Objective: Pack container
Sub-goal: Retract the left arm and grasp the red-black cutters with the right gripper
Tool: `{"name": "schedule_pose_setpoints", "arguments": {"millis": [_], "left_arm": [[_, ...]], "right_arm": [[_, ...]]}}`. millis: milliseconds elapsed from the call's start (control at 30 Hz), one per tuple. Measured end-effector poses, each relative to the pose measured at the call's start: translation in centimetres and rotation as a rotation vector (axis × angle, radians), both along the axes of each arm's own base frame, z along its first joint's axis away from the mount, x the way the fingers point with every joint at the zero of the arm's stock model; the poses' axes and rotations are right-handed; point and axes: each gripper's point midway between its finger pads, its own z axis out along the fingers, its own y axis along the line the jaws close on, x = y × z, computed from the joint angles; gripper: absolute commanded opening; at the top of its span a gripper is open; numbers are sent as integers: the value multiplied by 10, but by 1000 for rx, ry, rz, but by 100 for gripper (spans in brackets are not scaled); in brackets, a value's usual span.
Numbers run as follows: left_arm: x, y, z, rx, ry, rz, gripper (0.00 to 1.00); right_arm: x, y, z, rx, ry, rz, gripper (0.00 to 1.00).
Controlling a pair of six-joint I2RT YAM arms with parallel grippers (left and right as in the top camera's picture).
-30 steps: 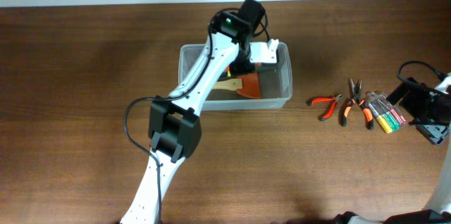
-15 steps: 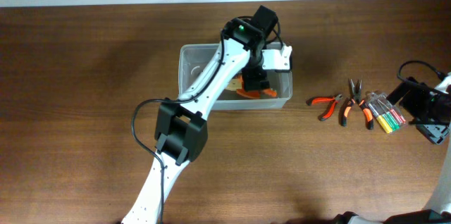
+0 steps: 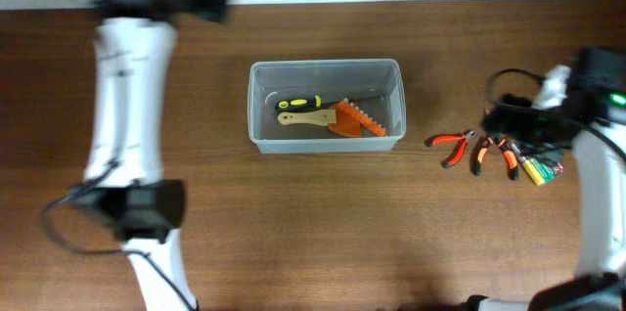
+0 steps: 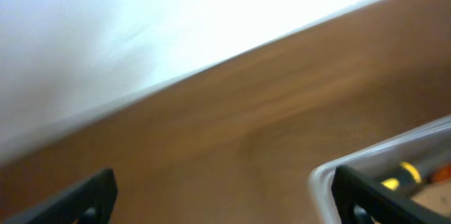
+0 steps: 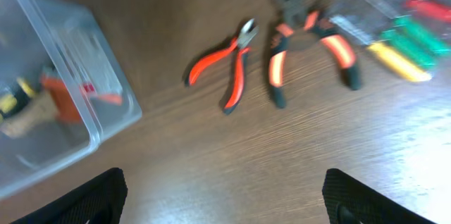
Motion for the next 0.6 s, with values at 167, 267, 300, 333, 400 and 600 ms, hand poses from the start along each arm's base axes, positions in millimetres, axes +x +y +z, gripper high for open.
{"name": "schedule_pose_setpoints", "arguments": {"millis": [167, 267, 300, 333, 400, 600], "left_arm": [[-46, 112, -20, -111, 159, 353, 99], [-64, 148, -43, -144, 254, 468, 99], [-68, 157, -49, -153, 276, 497, 99], [-71, 165, -54, -161, 288, 521, 99], [-74, 181, -59, -171, 297, 561, 99], [-86, 213, -60, -189, 293, 640, 99]], "right_arm": [[11, 22, -45, 8, 152, 6, 75], [12, 23, -80, 46, 267, -58, 65], [13, 24, -92, 63, 304, -80, 64], [13, 25, -100, 77, 327, -94, 63], [13, 27, -117, 101, 378, -130, 60], [16, 31, -146, 142, 443, -193, 60]]}}
